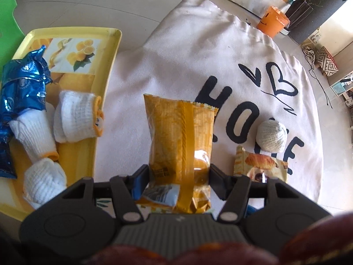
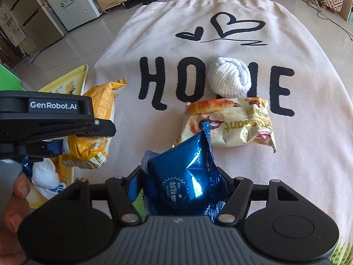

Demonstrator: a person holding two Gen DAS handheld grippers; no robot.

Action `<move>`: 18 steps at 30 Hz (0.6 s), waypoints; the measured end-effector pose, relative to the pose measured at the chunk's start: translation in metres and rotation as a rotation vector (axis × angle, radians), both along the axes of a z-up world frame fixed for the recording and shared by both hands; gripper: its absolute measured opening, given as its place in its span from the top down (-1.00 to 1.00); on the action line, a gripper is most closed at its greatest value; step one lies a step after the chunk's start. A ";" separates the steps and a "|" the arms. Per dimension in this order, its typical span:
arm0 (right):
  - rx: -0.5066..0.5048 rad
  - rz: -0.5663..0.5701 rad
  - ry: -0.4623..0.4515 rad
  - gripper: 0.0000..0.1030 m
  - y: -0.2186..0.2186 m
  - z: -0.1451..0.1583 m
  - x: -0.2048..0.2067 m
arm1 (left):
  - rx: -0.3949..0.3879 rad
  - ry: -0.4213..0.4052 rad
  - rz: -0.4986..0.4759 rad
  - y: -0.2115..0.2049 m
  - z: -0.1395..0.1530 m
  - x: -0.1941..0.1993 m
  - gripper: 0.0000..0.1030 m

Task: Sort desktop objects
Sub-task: 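Carry the blue packet and yellow bag with both tools to the tray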

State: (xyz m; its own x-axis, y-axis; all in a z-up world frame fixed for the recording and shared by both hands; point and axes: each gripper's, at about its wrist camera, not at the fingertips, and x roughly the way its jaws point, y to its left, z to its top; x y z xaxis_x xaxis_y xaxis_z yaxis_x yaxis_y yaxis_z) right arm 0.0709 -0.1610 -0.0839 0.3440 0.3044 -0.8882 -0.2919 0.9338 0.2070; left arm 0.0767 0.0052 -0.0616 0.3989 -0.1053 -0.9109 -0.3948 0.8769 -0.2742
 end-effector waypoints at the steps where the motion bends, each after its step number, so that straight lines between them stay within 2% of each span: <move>1: 0.016 0.004 -0.002 -0.29 0.003 0.001 0.000 | 0.005 -0.007 0.012 0.005 0.003 -0.001 -0.12; 9: 0.160 0.141 -0.019 -0.29 0.053 0.014 -0.011 | -0.013 -0.057 0.127 0.066 0.024 -0.005 -0.12; 18: 0.245 0.268 -0.052 -0.29 0.105 0.021 -0.028 | -0.022 -0.109 0.259 0.136 0.042 -0.014 -0.12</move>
State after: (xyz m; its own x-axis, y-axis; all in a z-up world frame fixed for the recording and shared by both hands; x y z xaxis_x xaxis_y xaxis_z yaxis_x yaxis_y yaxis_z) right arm 0.0424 -0.0560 -0.0625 0.2662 0.5910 -0.7614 -0.5352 0.7476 0.3932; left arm 0.0626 0.1408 -0.0193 0.5110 -0.0060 -0.8596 -0.5722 0.7438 -0.3454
